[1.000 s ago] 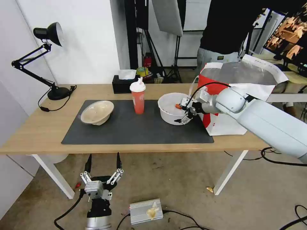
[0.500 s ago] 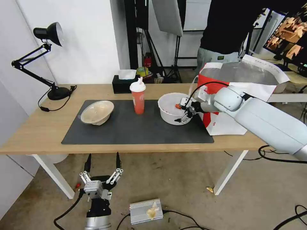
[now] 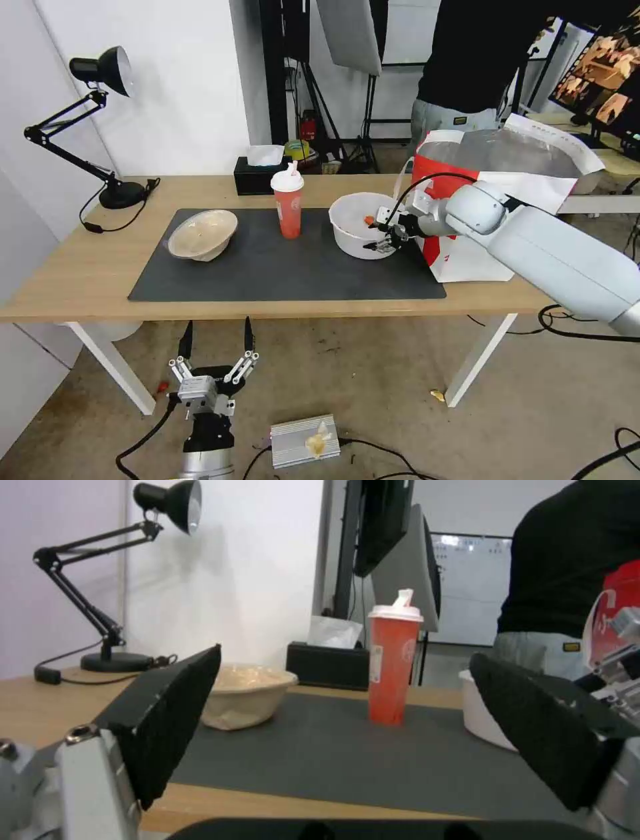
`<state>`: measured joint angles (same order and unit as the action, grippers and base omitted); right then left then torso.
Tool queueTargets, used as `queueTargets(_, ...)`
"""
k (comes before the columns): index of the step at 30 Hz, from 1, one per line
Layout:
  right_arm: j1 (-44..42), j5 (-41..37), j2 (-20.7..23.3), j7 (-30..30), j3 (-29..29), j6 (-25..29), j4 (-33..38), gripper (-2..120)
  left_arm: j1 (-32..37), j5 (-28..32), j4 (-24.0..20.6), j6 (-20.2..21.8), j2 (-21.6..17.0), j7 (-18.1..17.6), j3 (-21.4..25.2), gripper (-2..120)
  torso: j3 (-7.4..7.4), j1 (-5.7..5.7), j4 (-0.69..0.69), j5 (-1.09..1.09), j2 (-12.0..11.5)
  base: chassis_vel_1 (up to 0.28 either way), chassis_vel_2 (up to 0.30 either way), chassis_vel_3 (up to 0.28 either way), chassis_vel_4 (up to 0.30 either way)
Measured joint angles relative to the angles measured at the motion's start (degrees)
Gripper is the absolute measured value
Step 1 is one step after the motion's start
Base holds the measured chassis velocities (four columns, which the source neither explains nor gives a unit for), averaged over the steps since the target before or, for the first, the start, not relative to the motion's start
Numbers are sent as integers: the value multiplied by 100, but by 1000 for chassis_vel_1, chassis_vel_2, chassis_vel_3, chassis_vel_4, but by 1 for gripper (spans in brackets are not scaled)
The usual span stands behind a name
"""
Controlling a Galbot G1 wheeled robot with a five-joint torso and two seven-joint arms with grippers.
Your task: Pick up the trash from the table and place it into the takeout bag.
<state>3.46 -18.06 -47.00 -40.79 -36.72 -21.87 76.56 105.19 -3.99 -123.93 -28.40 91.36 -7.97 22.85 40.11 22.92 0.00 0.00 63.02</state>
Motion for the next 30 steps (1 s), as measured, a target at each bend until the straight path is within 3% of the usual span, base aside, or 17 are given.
queueTargets(11,52,13,-17,-69,-4,33,-16,1,-21,-2,3,9,0,-3,18,100,0,0,0,0,0,0,0,0,0)
queueTargets(30,41,-176,-16,-74,-13,140,16,0,-1,-24,-37,11,2,-6,27,100,0,0,0,0,0,0,0,0,0)
